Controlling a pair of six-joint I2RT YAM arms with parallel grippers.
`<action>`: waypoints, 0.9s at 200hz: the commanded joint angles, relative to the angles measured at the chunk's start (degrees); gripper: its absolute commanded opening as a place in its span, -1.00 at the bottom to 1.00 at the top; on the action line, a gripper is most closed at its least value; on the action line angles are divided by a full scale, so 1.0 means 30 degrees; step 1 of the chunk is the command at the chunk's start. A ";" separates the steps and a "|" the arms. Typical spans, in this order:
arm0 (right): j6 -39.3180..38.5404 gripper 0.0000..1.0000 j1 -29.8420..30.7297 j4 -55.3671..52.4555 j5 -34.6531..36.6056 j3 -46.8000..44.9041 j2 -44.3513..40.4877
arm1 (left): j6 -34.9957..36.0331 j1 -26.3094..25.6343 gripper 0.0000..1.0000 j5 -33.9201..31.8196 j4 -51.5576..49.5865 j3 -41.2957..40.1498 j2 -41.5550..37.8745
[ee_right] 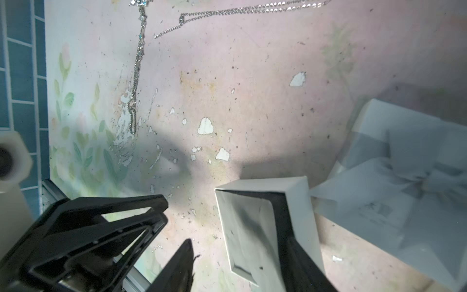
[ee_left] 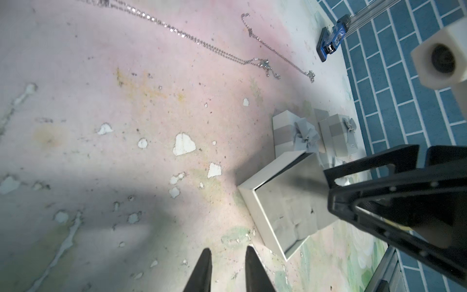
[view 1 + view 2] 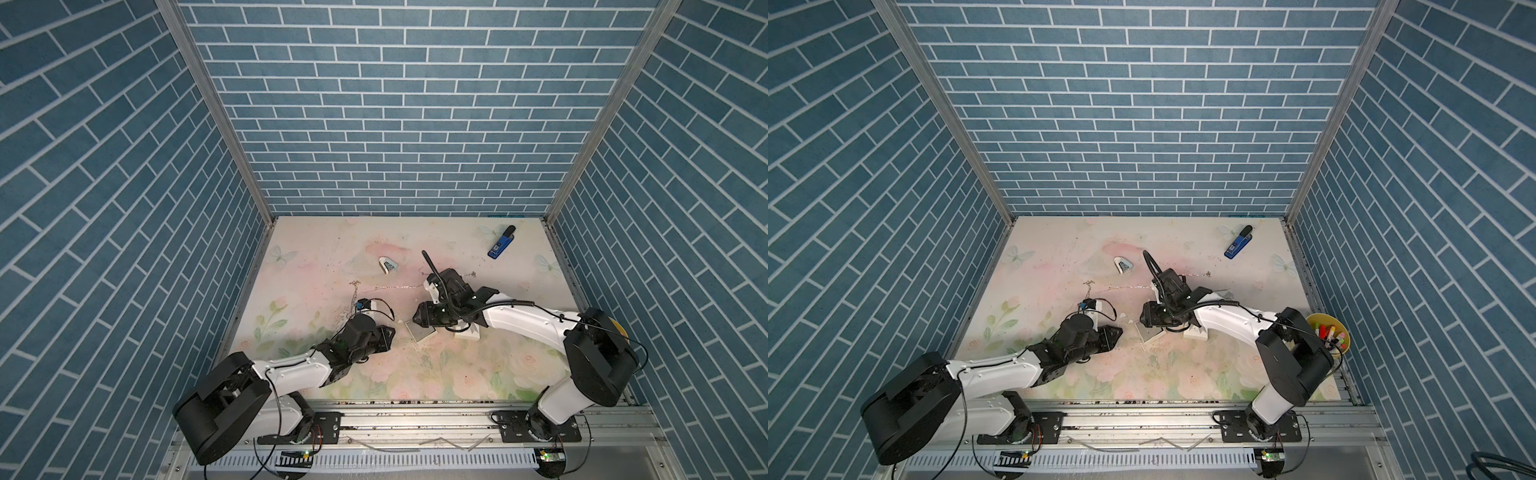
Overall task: Take the necklace out of the lift-off lid jewelry box
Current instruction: Place the inner lining in the jewelry box.
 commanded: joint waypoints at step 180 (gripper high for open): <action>-0.2676 -0.08 0.0330 -0.2368 -0.0021 0.1993 0.3652 | 0.2053 -0.0056 -0.49 0.0333 -0.2499 0.1504 0.0305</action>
